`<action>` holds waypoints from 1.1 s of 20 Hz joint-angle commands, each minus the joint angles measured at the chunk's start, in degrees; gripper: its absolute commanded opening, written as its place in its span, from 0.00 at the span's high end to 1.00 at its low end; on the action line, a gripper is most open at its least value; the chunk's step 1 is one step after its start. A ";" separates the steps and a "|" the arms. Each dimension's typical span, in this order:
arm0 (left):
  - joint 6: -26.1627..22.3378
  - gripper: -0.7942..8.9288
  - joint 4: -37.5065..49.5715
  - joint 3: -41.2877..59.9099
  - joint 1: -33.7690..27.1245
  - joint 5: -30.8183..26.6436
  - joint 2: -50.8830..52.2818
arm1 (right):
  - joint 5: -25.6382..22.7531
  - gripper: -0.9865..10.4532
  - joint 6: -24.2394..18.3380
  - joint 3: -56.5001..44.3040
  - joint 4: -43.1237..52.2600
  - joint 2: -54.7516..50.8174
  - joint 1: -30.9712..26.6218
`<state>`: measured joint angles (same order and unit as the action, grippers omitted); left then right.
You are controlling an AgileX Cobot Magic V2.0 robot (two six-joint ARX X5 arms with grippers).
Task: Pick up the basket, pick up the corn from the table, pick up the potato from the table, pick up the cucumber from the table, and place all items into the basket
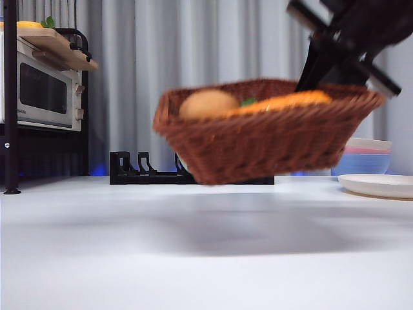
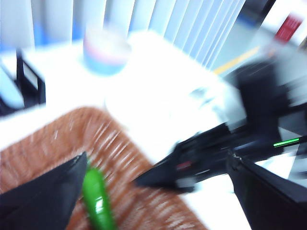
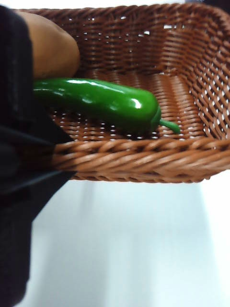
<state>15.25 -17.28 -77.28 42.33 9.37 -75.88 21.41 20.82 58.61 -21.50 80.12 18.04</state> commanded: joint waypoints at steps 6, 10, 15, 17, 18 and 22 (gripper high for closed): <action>-1.81 0.42 -3.87 -0.04 0.04 -0.35 10.88 | 0.52 0.93 4.83 0.50 3.34 12.39 0.09; -3.32 0.42 -5.77 -0.04 0.04 -0.42 14.86 | -0.94 0.85 4.22 0.50 2.86 13.73 0.09; -8.33 0.42 -8.72 -0.04 -0.04 -3.43 17.40 | -2.71 0.60 3.17 0.50 1.64 12.68 -1.25; -10.58 0.42 -9.88 -0.04 -0.09 -8.20 19.12 | -3.54 0.60 0.94 0.50 0.48 10.58 -1.86; -12.59 0.42 -10.60 -0.04 -0.09 -11.65 20.22 | -3.98 0.60 -0.33 0.50 -0.09 8.68 -2.32; -17.66 0.44 -18.21 -0.04 -0.07 -23.17 22.86 | -3.80 0.61 -6.38 0.50 -2.73 -1.07 -2.62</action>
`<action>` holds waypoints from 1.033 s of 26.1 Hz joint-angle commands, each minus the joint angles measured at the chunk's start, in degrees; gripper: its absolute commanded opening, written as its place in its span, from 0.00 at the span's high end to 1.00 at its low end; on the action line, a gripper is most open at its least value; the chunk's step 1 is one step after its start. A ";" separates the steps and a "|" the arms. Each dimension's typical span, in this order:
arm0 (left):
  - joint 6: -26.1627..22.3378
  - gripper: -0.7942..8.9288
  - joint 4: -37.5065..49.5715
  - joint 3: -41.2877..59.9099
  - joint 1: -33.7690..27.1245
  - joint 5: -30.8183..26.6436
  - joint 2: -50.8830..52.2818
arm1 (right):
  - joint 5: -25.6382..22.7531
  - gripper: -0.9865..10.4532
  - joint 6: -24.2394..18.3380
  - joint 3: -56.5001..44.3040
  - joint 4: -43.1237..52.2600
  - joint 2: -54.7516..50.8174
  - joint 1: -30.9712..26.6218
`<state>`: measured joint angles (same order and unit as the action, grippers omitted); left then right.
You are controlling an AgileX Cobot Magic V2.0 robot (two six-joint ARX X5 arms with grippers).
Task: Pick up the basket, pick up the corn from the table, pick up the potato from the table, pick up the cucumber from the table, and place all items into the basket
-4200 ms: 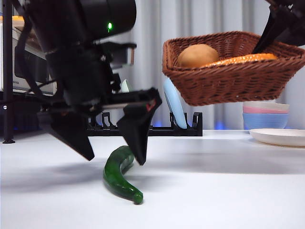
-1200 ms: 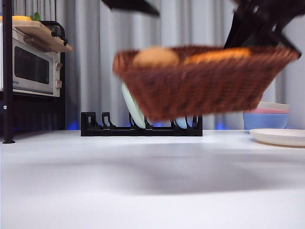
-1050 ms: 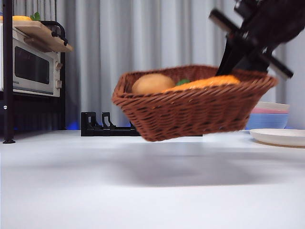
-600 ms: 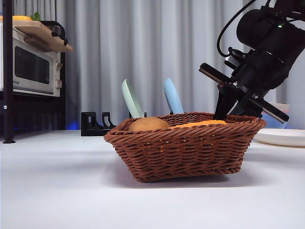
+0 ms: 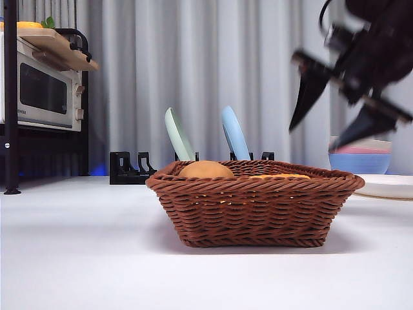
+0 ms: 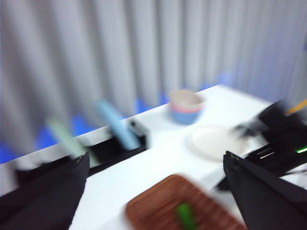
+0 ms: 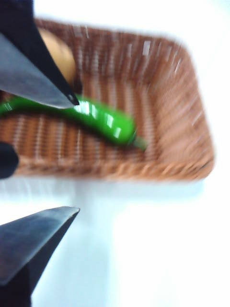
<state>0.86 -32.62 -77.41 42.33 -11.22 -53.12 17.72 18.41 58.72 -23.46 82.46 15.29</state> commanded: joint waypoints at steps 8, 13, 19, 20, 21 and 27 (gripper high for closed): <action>-5.35 0.93 -17.49 4.87 -0.04 -5.81 0.81 | -1.27 0.93 -12.20 0.37 -9.90 -22.47 0.20; -4.90 0.93 -10.10 16.90 -0.07 -8.66 5.33 | -6.91 0.93 -17.09 -0.17 -12.63 -29.68 0.26; -1.92 0.93 2.34 33.59 -0.04 -8.61 12.26 | -7.58 0.93 -18.34 -7.56 -7.76 -39.95 0.26; -1.95 0.93 4.39 35.56 -0.04 -8.50 13.14 | -7.58 0.93 -18.34 -9.11 -6.82 -41.44 0.26; -1.92 0.93 6.86 37.57 -0.04 -8.22 14.08 | -7.58 0.93 -18.34 -10.82 -6.01 -42.95 0.26; 2.54 0.92 7.19 39.47 -0.04 -8.13 14.78 | -7.63 0.91 -14.53 -13.22 -6.73 -44.48 0.20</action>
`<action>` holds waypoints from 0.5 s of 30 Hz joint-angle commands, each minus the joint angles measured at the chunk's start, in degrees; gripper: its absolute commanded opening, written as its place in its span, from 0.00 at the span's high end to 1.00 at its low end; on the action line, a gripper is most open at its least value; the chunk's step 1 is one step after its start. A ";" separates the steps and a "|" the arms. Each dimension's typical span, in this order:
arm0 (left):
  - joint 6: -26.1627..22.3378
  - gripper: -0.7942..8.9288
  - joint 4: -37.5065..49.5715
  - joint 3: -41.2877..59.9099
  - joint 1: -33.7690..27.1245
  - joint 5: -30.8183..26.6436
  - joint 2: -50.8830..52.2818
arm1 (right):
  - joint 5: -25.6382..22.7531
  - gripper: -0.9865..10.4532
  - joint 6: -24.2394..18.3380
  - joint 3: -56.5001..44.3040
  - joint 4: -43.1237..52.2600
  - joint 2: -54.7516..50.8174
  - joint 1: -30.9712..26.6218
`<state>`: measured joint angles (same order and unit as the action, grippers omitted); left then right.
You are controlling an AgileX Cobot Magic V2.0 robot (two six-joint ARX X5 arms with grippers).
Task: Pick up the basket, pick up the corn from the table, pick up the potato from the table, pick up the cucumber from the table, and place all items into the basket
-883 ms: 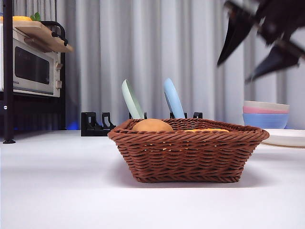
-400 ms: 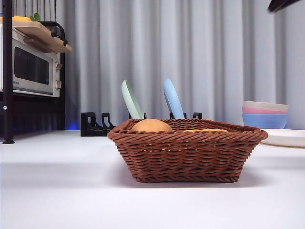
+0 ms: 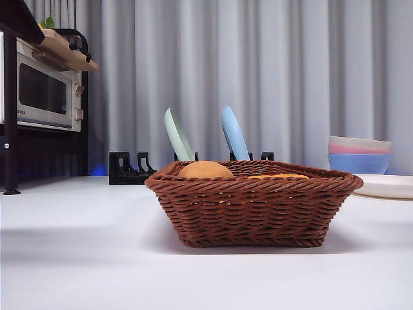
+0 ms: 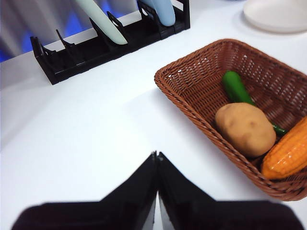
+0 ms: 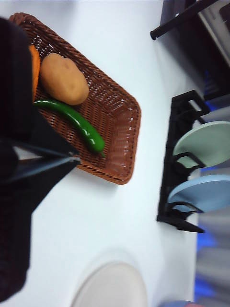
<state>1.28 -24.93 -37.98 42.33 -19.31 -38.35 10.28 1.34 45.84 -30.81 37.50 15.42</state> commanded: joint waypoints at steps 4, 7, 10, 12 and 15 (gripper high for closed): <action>2.12 0.92 -1.27 0.04 -0.04 -0.02 -0.20 | -0.13 0.91 2.45 -0.35 0.59 0.48 0.07; 2.12 0.92 -1.29 0.04 -0.04 -0.02 -0.17 | -0.15 0.91 2.45 -0.35 0.57 0.52 0.07; 2.12 0.92 -1.29 0.07 -0.04 -0.02 -0.17 | -0.20 0.91 2.45 -0.35 0.57 0.48 0.02; 2.12 0.92 -1.29 0.07 -0.04 -0.02 -0.20 | -0.17 0.91 2.45 -0.35 0.57 0.46 0.02; 0.33 0.92 -3.13 0.07 0.04 -0.04 0.11 | -0.15 0.91 2.45 -0.35 0.55 0.48 0.02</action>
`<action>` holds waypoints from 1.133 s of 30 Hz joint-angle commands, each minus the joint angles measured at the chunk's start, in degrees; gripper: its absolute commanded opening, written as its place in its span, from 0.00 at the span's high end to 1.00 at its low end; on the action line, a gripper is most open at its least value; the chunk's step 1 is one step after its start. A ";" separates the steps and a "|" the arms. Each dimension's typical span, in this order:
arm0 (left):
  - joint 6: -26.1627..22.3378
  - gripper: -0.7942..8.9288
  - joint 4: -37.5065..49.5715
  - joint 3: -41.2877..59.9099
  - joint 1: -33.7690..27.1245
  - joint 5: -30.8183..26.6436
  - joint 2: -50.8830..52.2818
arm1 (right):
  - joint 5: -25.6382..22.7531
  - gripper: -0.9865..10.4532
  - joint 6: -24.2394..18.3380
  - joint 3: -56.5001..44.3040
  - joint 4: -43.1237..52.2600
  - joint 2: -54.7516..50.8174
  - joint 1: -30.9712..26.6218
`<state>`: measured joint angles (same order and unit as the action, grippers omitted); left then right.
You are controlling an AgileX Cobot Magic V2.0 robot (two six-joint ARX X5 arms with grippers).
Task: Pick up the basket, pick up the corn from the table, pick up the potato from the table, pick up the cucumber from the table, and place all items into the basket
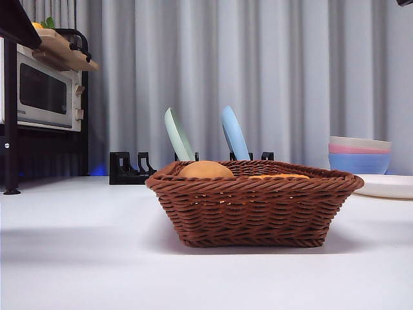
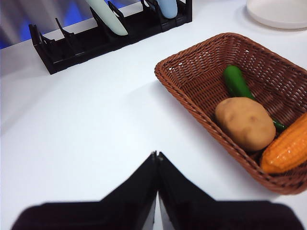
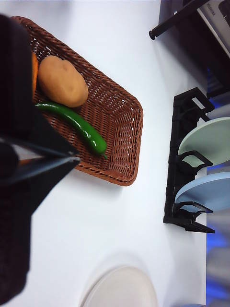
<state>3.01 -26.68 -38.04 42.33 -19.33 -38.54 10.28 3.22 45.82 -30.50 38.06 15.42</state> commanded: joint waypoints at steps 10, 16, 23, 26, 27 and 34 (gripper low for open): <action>-0.57 0.92 5.07 4.66 -13.40 5.92 14.60 | -0.15 0.91 0.57 -0.33 0.22 0.02 0.02; 0.42 0.92 12.76 16.24 -28.13 10.86 23.67 | -0.17 0.91 0.57 -0.33 0.15 0.17 0.02; 0.42 0.92 12.98 27.21 -38.49 14.99 31.71 | -0.15 0.91 0.57 -0.33 0.15 0.17 0.02; 0.48 0.92 12.96 30.62 -40.81 15.37 34.01 | -0.17 0.91 0.57 -0.33 0.15 0.17 0.02; 0.48 0.92 12.98 31.63 -41.38 15.39 34.62 | -0.17 0.91 0.57 -0.33 0.15 0.17 0.02; 1.07 0.92 12.85 36.11 -43.54 15.34 38.34 | -0.15 0.91 0.57 -0.33 0.15 0.17 0.02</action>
<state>3.25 -14.44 -2.83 -0.84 -4.08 -0.75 10.28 3.22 45.82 -30.55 38.24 15.40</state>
